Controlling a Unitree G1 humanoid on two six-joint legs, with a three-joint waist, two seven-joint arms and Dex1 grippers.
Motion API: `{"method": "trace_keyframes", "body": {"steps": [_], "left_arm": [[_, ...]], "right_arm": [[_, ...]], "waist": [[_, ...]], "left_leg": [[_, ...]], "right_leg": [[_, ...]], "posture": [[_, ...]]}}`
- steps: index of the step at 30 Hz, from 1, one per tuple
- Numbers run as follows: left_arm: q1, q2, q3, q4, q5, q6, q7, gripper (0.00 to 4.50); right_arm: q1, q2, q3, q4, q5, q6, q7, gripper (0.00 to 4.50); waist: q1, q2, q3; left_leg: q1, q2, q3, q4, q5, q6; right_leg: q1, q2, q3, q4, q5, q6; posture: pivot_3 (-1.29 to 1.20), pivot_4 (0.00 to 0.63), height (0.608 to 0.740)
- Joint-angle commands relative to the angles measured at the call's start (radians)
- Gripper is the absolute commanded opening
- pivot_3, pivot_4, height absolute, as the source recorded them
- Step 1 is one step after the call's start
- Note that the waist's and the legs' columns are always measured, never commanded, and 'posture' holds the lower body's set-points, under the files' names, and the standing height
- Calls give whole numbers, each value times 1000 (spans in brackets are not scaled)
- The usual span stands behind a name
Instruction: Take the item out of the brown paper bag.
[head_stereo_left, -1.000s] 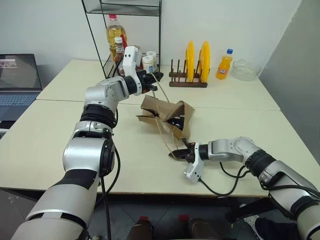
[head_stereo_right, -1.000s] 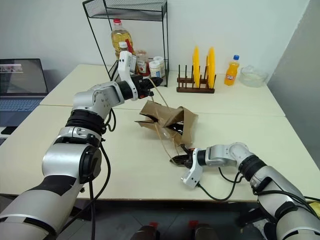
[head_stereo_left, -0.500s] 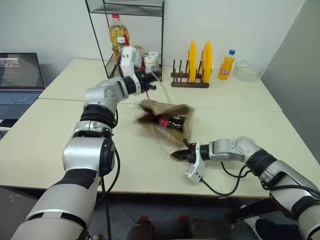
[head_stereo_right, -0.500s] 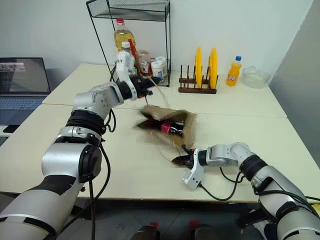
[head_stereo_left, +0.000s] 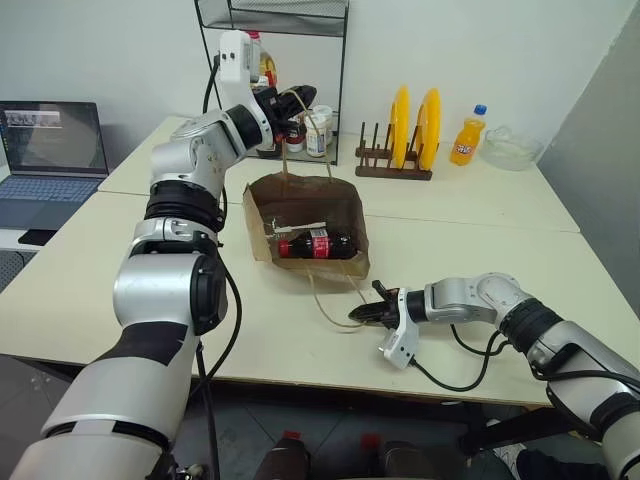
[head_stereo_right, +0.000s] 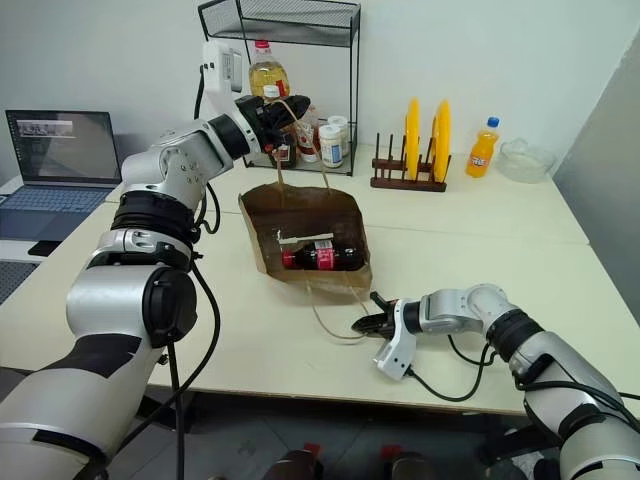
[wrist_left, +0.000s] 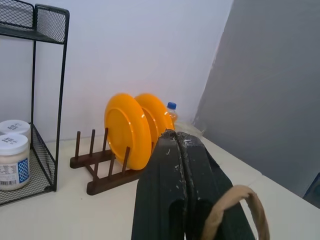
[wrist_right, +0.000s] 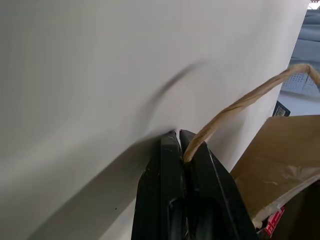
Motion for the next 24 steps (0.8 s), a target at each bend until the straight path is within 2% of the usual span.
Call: {"method": "trace_keyframes", "body": {"steps": [1, 4, 6, 9, 12, 17, 21, 24], "left_arm": [[9, 1, -6, -79, 1, 23, -32, 0], [50, 4, -25, -137, 4, 64, -56, 0], [79, 5, -29, -177, 1, 87, -62, 0], [116, 7, -28, -235, -4, 122, -63, 0], [140, 9, -20, -276, -9, 151, -54, 0], [169, 7, -11, -326, -16, 185, -44, 0], [187, 7, -8, -364, -27, 212, -44, 0], [189, 11, -8, -393, -43, 238, -53, 0]], "right_arm": [[181, -27, 145, 173, -70, 25, 217, 16], [197, -35, 97, 132, 54, 13, 297, 16], [216, -45, 61, 86, 154, 13, 367, 446], [255, -71, 12, -11, 327, 40, 490, 1140], [314, -148, -44, -221, 559, 135, 644, 1919], [405, -273, -144, -553, 809, 353, 821, 3381], [473, -365, -263, -767, 957, 534, 887, 4486], [486, -377, -358, -852, 1061, 714, 902, 4486]], "waist": [[0, 0, 0], [0, 1, 1], [1, 5, 4], [0, 18, 14], [-1, 27, 18], [-3, 27, 20], [0, 23, 25], [2, 18, 40]], "left_leg": [[0, 0, 0, 0, 0, 0], [-2, 0, -3, 0, 0, 0], [-3, -1, -4, 0, 3, 5], [-7, -3, -3, 0, 4, 6], [-19, -5, -2, -1, 6, 2], [-40, -10, -1, 3, 3, -4], [-57, -20, 0, 7, 1, 0], [-59, -23, -1, 7, 1, 0]], "right_leg": [[0, 0, 0, 0, 0, 0], [0, 0, -2, 0, -2, 0], [-1, 0, -3, 0, -4, 0], [-4, -1, -2, 0, -2, 6], [-17, -1, -2, 2, -5, 12], [-30, -4, -2, 2, -4, 10], [-45, -12, -2, 0, -4, 10], [-47, -16, -4, 0, -4, 10]], "posture": [[0, 150, 740], [0, 150, 740], [0, 150, 740], [0, 150, 740], [0, 150, 740], [0, 150, 740], [0, 150, 740], [0, 150, 740]]}}
